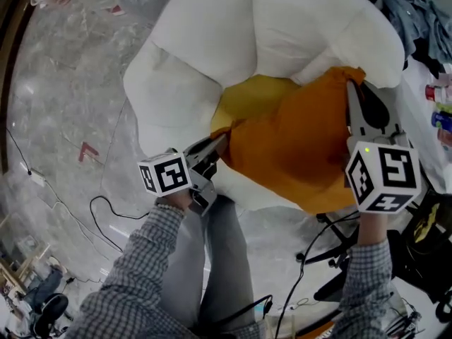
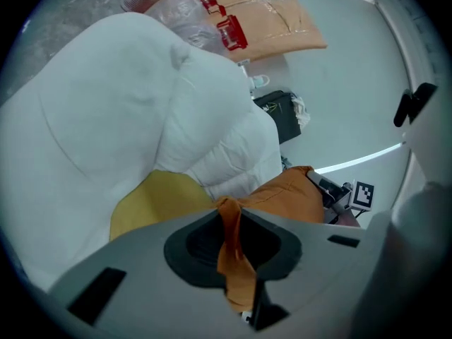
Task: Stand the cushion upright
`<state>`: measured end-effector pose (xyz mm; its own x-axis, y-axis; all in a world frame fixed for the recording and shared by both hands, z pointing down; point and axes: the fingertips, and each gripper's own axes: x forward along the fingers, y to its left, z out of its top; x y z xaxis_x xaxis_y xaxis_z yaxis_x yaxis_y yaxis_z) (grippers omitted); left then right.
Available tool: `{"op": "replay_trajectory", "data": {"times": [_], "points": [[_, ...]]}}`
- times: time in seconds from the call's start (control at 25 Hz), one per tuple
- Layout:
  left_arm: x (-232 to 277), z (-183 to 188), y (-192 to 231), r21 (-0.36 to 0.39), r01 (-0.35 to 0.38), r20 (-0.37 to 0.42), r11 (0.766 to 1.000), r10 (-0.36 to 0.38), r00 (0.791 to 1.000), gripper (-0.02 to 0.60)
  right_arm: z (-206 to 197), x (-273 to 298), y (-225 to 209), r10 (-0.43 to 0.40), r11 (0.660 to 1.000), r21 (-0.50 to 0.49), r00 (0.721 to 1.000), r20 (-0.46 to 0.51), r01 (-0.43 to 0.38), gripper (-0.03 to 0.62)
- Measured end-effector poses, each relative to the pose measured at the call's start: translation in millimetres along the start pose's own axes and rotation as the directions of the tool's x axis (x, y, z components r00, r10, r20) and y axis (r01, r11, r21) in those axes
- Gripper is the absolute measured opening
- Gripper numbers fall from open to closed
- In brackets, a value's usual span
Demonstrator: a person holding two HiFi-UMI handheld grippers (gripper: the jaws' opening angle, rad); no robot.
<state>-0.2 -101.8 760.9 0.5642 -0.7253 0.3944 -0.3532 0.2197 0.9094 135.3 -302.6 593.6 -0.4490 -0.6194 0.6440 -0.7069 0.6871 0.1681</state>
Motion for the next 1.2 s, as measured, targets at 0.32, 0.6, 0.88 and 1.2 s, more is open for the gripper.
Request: {"op": "replay_trajectory", "data": {"times": [0.32, 0.6, 0.88, 1.2], "points": [[-17, -29, -80, 0.107, 0.052, -0.117, 0.993, -0.040, 0.992, 0.047, 8, -98, -32, -0.088, 0.993, 0.078, 0.995, 0.042, 0.084, 0.028], [-38, -58, -156, 0.242, 0.106, -0.245, 0.965, -0.045, 0.968, 0.046, 5, -190, -60, -0.211, 0.961, 0.193, 0.977, 0.041, 0.199, 0.025], [-40, -75, -229, 0.388, 0.181, -0.320, 0.904, -0.052, 0.946, 0.044, -16, -276, -95, -0.325, 0.899, 0.320, 0.945, 0.028, 0.300, 0.023], [-47, -81, -308, 0.458, 0.294, -0.363, 0.839, -0.125, 0.923, 0.044, -41, -353, -115, -0.411, 0.826, 0.431, 0.911, 0.021, 0.363, 0.023]]}}
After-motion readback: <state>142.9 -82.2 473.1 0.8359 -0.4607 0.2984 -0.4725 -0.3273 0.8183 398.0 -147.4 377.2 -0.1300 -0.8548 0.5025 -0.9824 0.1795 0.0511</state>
